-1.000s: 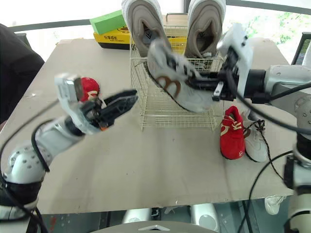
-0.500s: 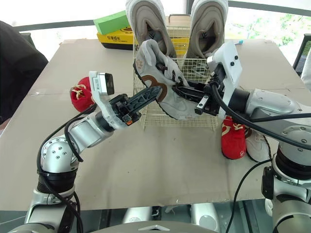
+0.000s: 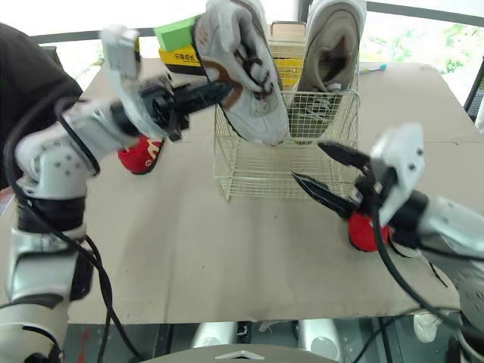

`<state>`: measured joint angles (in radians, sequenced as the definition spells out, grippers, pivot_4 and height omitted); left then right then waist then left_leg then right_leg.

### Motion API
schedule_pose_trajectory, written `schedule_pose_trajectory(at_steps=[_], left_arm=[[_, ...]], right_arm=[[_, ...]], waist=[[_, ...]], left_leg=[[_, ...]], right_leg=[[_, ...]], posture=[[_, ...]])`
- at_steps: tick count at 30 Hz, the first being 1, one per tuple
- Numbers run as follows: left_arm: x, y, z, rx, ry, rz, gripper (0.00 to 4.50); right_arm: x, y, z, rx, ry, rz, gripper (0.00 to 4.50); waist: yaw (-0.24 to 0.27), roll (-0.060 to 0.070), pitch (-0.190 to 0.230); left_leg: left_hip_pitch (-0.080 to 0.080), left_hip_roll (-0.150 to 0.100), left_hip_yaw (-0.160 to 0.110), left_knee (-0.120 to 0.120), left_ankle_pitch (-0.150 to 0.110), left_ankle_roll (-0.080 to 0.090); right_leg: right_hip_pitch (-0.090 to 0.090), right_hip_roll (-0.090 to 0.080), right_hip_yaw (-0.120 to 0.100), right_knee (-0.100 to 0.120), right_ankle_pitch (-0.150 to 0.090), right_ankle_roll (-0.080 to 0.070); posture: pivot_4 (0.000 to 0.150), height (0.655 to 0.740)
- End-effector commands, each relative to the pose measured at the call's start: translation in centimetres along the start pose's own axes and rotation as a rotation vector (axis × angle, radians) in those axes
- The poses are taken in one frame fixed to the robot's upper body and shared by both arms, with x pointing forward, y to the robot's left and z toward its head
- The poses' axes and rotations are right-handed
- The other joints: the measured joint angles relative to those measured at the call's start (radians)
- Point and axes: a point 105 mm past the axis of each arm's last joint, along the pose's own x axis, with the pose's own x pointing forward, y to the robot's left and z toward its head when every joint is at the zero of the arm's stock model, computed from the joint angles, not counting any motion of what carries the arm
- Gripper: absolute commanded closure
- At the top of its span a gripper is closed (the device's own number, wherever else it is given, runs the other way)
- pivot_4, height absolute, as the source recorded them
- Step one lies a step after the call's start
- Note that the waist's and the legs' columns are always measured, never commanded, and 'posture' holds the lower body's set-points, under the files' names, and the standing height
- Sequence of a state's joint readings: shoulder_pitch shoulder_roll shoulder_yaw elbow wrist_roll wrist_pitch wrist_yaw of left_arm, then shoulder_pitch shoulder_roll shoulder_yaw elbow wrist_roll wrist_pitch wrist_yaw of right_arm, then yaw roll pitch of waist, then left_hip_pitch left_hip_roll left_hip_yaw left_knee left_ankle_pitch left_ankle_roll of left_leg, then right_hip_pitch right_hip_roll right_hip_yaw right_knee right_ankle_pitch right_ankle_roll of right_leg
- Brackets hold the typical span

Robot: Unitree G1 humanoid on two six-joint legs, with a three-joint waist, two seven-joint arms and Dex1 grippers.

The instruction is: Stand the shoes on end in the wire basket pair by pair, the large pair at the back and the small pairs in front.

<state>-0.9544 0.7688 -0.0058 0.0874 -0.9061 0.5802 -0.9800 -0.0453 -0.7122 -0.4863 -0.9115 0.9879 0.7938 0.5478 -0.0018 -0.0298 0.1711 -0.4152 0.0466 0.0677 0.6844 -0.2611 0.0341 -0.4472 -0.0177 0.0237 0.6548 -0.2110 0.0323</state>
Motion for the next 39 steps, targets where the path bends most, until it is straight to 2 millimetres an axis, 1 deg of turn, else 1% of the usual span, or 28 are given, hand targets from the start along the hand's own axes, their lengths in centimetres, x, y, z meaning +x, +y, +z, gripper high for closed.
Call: schedule_pose_trajectory(at_steps=[1,2,4,8,11,13,14,16,19,22,25,26,27,29,31,33,34,35,37,39], left_arm=[[-0.3,1.5,0.6,0.181,0.05,-0.038,4.16],[-0.2,2.1,0.5,0.233,0.069,-0.035,4.16],[-0.1,2.8,-0.1,0.293,0.096,-0.055,4.16],[0.0,3.0,-3.7,0.374,0.21,-0.139,4.16],[0.4,3.0,-5.4,0.358,0.228,-0.174,4.16],[0.3,2.9,-6.4,0.345,0.256,-0.2,3.15],[0.2,3.0,-6.6,0.348,0.267,-0.202,2.84],[0.2,3.4,-5.8,0.35,0.253,-0.18,1.85],[-0.2,3.4,-3.9,0.334,0.197,-0.168,0.42],[-1.1,3.1,-0.4,0.2,0.031,-0.126,0.42],[-2.1,2.4,2.5,0.039,-0.103,-0.09,0.42],[-2.2,2.0,3.3,-0.017,-0.141,-0.09,0.42],[-2.1,1.2,4.0,-0.084,-0.182,-0.109,0.42],[-1.7,-0.8,4.7,-0.176,-0.241,-0.155,0.42],[-1.4,-2.1,4.6,-0.222,-0.255,-0.174,0.42],[-0.9,-2.8,2.0,-0.131,-0.158,-0.12,0.42],[-0.7,-3.1,1.2,-0.109,-0.135,-0.109,0.42],[-0.7,-3.3,0.8,-0.125,-0.145,-0.102,0.42],[-0.8,-5.3,0.2,-0.162,-0.133,-0.175,0.42],[-0.9,-7.0,-0.5,-0.213,-0.111,-0.237,0.42]], right_arm=[[-1.6,0.4,1.3,-0.103,-0.033,0.003,1.39],[-1.9,0.3,1.2,-0.102,-0.03,-0.011,1.39],[-2.2,0.1,1.0,-0.106,-0.02,-0.036,1.39],[-2.0,0.2,0.8,-0.12,-0.021,-0.061,1.39],[-1.5,0.7,1.0,-0.122,-0.028,-0.052,1.39],[-1.4,0.8,1.1,-0.123,-0.028,-0.051,1.24],[-1.3,0.9,1.2,-0.123,-0.028,-0.051,1.24],[-1.2,0.8,1.3,-0.125,-0.027,-0.052,1.24],[-1.3,0.5,1.1,-0.121,-0.019,-0.065,1.24],[-1.9,-0.4,0.2,-0.104,0.017,-0.124,1.24],[-3.1,-2.1,-0.7,-0.081,0.075,-0.249,1.24],[-3.8,-2.9,-1.1,-0.077,0.105,-0.299,1.24],[-4.5,-3.4,-2.0,-0.025,0.16,-0.318,1.24],[-6.0,-4.5,-1.9,-0.021,0.189,-0.366,1.24],[-6.8,-5.1,-1.8,-0.023,0.213,-0.383,1.24],[-7.2,-5.3,-1.8,-0.078,0.261,-0.363,1.24],[-7.3,-5.3,-1.8,-0.092,0.275,-0.354,1.24],[-7.5,-5.4,-2.0,-0.088,0.298,-0.348,1.24],[-8.2,-5.8,-2.7,-0.086,0.364,-0.349,1.24],[-9.1,-5.8,-3.4,-0.048,0.43,-0.336,1.24]], waist=[[-0.003,0.0,0.0],[-0.004,0.0,0.0],[-0.004,0.0,0.0],[-0.008,0.0,0.0],[-0.008,-0.001,0.0],[-0.009,-0.001,0.0],[-0.009,-0.001,0.0],[-0.009,-0.001,0.0],[-0.009,-0.001,0.0],[-0.011,-0.001,0.0],[-0.012,-0.001,0.0],[-0.012,-0.001,0.0],[-0.011,-0.001,0.0],[-0.008,-0.001,0.0],[-0.005,-0.001,0.0],[-0.007,-0.001,0.0],[-0.007,-0.001,-0.001],[-0.008,-0.001,0.0],[-0.011,-0.001,0.0],[-0.011,-0.002,0.0]], left_leg=[[0.001,0.0,0.001,0.0,0.0,0.0],[0.001,0.0,0.001,0.0,0.0,0.0],[0.001,0.0,0.001,0.0,0.0,0.0],[0.002,0.0,0.001,0.001,0.0,0.0],[0.001,0.0,0.0,0.001,0.0,0.0],[0.0,0.0,0.0,0.001,0.0,0.0],[0.0,0.0,0.0,0.001,0.0,0.0],[0.0,0.0,0.0,0.001,0.0,0.0],[0.0,0.0,0.0,0.001,0.0,0.0],[0.0,0.0,0.0,0.001,0.0,0.0],[0.0,0.001,-0.002,0.001,0.0,0.0],[0.0,0.001,-0.003,0.001,0.0,0.0],[0.0,0.001,-0.005,0.001,0.0,0.0],[0.0,0.001,-0.006,0.002,0.0,0.0],[0.001,0.001,-0.007,0.002,0.0,0.0],[0.002,0.0,-0.007,0.003,0.0,0.0],[0.003,-0.002,-0.006,0.003,0.0,0.0],[0.005,-0.002,-0.006,0.003,0.0,0.0],[0.011,-0.001,-0.007,0.002,0.0,0.0],[0.015,-0.001,-0.006,0.001,0.0,0.0]], right_leg=[[0.001,0.0,0.001,0.0,0.0,0.0],[0.001,0.0,0.001,0.0,0.0,0.0],[0.001,0.0,0.001,0.001,-0.001,0.0],[0.001,0.0,0.002,0.002,-0.001,0.0],[0.0,0.0,0.001,0.002,0.0,0.0],[0.0,0.0,0.001,0.002,0.0,0.0],[0.0,0.0,0.002,0.002,0.0,0.0],[0.0,0.0,0.001,0.002,0.0,0.0],[0.0,0.0,0.001,0.002,0.0,0.0],[0.0,0.0,0.001,0.003,0.0,0.001],[0.0,0.0,0.001,0.003,0.0,0.001],[0.0,0.0,0.001,0.003,0.0,0.001],[0.0,0.0,0.001,0.003,0.0,0.001],[0.001,-0.001,0.0,0.004,-0.001,0.002],[0.001,-0.002,0.001,0.004,-0.001,0.002],[0.002,-0.003,0.001,0.005,-0.002,0.004],[0.003,-0.002,0.002,0.006,-0.002,0.005],[0.005,-0.002,0.002,0.006,-0.003,0.005],[0.009,-0.001,0.002,0.006,-0.003,0.005],[0.013,-0.001,0.003,0.006,-0.004,0.004]], posture=[[0.15,0.74],[0.15,0.74],[0.15,0.74],[0.15,0.74],[0.15,0.74],[0.15,0.74],[0.15,0.74],[0.15,0.74],[0.15,0.74],[0.15,0.74],[0.15,0.74],[0.15,0.74],[0.15,0.74],[0.15,0.74],[0.15,0.74],[0.15,0.74],[0.15,0.74],[0.15,0.74],[0.15,0.74],[0.15,0.74]])
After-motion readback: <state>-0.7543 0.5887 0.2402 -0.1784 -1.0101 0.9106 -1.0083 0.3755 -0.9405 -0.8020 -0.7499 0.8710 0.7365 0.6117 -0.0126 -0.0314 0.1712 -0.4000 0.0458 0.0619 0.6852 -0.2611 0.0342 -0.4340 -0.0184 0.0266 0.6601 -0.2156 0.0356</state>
